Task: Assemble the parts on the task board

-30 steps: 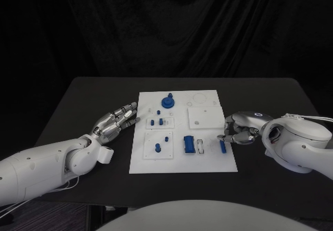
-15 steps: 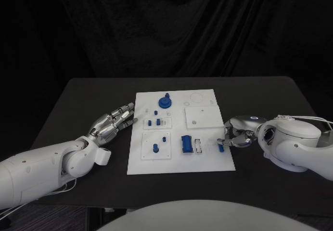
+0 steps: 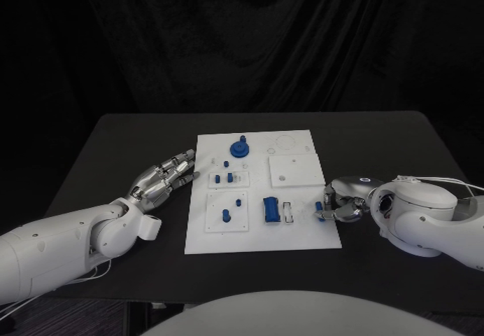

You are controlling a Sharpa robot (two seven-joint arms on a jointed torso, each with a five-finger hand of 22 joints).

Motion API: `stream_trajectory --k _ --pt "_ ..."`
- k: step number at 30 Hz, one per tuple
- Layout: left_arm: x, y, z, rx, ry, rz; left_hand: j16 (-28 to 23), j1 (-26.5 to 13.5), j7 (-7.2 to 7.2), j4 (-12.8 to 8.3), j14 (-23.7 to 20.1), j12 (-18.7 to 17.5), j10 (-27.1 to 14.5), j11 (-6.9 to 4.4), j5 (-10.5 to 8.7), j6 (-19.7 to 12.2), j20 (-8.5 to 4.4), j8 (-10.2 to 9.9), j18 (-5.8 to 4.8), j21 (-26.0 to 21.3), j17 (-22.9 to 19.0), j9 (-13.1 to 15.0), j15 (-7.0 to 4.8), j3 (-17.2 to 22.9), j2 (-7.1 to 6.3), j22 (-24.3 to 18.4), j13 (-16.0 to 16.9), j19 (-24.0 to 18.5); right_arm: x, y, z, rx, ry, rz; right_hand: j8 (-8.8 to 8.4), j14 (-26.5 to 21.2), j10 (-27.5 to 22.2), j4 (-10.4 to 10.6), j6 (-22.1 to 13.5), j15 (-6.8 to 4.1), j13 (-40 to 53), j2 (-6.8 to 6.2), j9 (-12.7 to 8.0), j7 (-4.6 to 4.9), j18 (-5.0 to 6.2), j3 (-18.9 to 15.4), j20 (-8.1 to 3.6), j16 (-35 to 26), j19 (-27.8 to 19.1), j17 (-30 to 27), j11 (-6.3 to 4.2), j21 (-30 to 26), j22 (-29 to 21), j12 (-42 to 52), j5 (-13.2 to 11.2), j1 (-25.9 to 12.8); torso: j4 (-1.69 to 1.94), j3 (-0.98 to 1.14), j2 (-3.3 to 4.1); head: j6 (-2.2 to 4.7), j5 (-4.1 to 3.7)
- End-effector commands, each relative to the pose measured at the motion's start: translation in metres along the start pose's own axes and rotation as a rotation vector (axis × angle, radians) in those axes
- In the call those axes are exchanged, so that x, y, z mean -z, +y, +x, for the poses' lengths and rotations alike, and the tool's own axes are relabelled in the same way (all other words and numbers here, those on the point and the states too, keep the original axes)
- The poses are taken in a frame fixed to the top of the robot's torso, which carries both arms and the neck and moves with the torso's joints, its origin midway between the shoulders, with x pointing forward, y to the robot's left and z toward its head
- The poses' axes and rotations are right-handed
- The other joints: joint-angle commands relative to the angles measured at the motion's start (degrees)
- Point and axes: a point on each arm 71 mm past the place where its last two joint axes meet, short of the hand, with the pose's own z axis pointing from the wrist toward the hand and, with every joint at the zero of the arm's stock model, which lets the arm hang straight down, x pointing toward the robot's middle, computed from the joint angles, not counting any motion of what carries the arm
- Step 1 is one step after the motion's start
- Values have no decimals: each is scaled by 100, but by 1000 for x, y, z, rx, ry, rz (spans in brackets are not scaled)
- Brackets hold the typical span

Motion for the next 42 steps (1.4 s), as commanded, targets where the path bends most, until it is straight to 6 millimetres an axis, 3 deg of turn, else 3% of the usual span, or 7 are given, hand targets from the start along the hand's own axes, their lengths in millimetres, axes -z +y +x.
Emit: stream_trajectory --k 1,6,7,15,20,32,42 --pt "0 -1 1 10 2 23 18 34 -20 -32 -10 25 15 -11 31 31 34 33 85 6 4 7 27 4 24 -6 -2 -13 -2 -1 6 -10 -2 13 -115 482 596 -6 15 -3 1508 14 -36 29 -23 37 -25 19 236 895 3 6 1187 15 32 82 3 2 6 -1 2" --pt "-1 -1 1 10 3 22 18 34 -20 -32 -10 25 15 -11 31 31 34 33 85 6 4 7 27 4 24 -6 -2 -13 -6 -1 12 -8 4 9 -375 471 596 -106 63 20 1508 -13 -22 58 -15 159 -3 0 218 844 28 -17 1177 15 328 270 -8 1 6 -1 21" --pt "-1 -1 1 10 3 21 20 37 -16 -35 -8 27 16 -10 33 38 34 34 85 6 5 8 27 7 26 -5 -2 -12 -7 -1 15 -8 7 6 -459 465 596 -213 64 19 1508 -26 -20 60 -10 254 1 -10 209 818 28 -32 1171 15 633 424 -8 2 4 -1 27" --pt "0 0 0 9 2 18 20 41 0 -40 -9 23 14 -15 34 54 34 37 86 6 5 10 27 11 29 -8 -3 -13 -11 0 23 -26 16 0 -746 448 596 -506 118 47 1508 -90 38 106 4 629 26 -43 176 737 65 -88 1151 15 1789 715 -8 2 -1 -1 56" --pt "0 0 0 9 1 18 20 47 18 -46 -9 27 15 -19 36 72 34 41 86 6 5 12 27 17 33 -10 -2 -13 -11 -1 24 -103 25 5 -815 443 596 -631 139 59 1508 -51 107 125 9 863 36 -54 165 711 79 -106 1144 15 2214 766 -5 2 -1 -1 58" --pt "-1 0 1 10 4 25 30 69 56 -69 -1 68 33 0 52 110 33 51 89 8 9 17 18 35 42 -13 4 -10 -7 -4 28 -496 95 16 -958 448 596 -861 181 81 1508 -26 168 159 6 1179 55 -45 170 729 104 -89 1148 15 2514 745 -7 3 3 -1 47" --pt "-2 0 2 10 3 29 31 72 57 -73 0 77 37 3 54 115 32 51 90 8 9 17 17 38 42 -14 6 -10 -6 6 12 -770 143 -20 -848 454 596 -973 334 57 1508 3 288 115 4 1274 44 -34 177 753 70 -68 1153 15 2663 665 -4 4 3 -1 67"
